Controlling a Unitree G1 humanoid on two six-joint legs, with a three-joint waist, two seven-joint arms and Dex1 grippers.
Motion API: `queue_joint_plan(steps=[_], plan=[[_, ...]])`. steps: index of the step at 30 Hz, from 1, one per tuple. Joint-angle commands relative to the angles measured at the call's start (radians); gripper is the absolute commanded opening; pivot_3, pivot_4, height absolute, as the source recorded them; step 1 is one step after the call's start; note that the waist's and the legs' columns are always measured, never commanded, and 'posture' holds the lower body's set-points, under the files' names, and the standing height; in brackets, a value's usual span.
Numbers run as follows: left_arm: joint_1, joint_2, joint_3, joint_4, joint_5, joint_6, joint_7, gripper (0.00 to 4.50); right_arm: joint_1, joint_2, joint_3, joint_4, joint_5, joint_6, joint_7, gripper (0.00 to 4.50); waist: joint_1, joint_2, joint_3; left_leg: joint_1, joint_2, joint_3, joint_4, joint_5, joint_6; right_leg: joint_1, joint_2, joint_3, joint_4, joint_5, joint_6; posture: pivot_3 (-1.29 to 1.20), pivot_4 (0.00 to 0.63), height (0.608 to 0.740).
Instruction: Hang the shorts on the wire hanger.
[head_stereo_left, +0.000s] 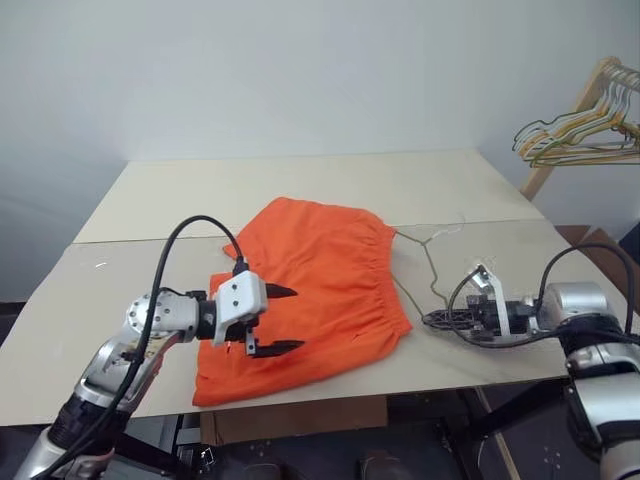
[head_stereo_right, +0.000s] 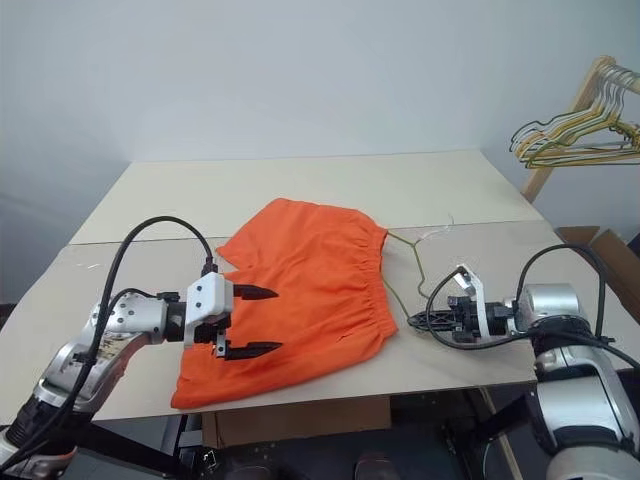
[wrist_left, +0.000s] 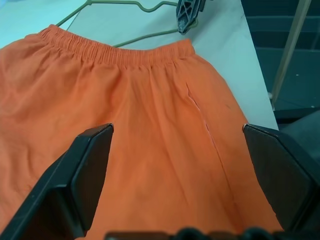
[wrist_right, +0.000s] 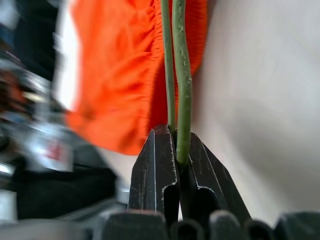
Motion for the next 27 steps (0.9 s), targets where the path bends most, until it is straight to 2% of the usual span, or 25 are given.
queue_joint_plan(steps=[1,5,9,13,22,27], plan=[[-0.052,-0.027,0.008,0.028,0.023,-0.039,0.031,4.49,0.015,-0.049,-0.068,-0.149,0.001,-0.077,-0.016,0.0,0.001,0.0,0.0,0.0,0.0,0.0,0.0,0.0,0.0,0.0,0.0,0.0,0.0,0.0,0.0,-0.08,0.0,0.74],[-0.118,-0.06,0.016,0.098,0.054,-0.074,0.067,4.49,0.069,-0.079,-0.091,-0.298,-0.034,-0.227,-0.042,0.0,0.001,0.0,0.0,0.0,0.0,0.0,0.0,0.0,0.0,0.0,0.0,0.0,0.0,0.0,0.0,-0.1,0.0,0.74],[-0.284,-0.092,0.066,0.204,0.028,-0.08,0.086,4.49,0.11,-0.104,-0.082,-0.423,-0.076,-0.357,-0.047,0.0,-0.002,0.0,0.0,-0.001,0.0,-0.001,0.0,0.0,0.0,0.0,0.0,-0.001,0.0,0.0,0.0,-0.1,0.0,0.74],[-0.429,-0.098,0.1,0.304,0.01,-0.101,0.065,4.49,0.11,-0.094,-0.102,-0.461,-0.081,-0.414,-0.062,0.0,-0.018,0.0,0.0,-0.001,0.0,0.0,0.001,0.0,0.0,0.0,0.0,0.0,-0.001,0.0,0.001,-0.11,0.0,0.74],[-0.648,-0.1,0.073,0.637,0.049,-0.273,-0.11,4.49,0.117,-0.082,-0.047,-0.529,-0.183,-0.642,-0.068,0.0,-0.04,0.0,0.0,-0.002,0.0,-0.001,0.0,0.0,0.0,-0.001,0.0,-0.001,-0.001,0.0,0.001,-0.12,0.0,0.74],[-0.746,-0.107,0.027,0.795,0.053,-0.265,-0.281,4.49,0.093,-0.061,-0.026,-0.563,-0.211,-0.683,-0.058,0.0,-0.051,0.0,0.0,-0.003,-0.001,-0.001,0.001,0.0,0.0,-0.001,0.0,-0.001,-0.002,0.0,0.001,-0.12,0.0,0.74]])
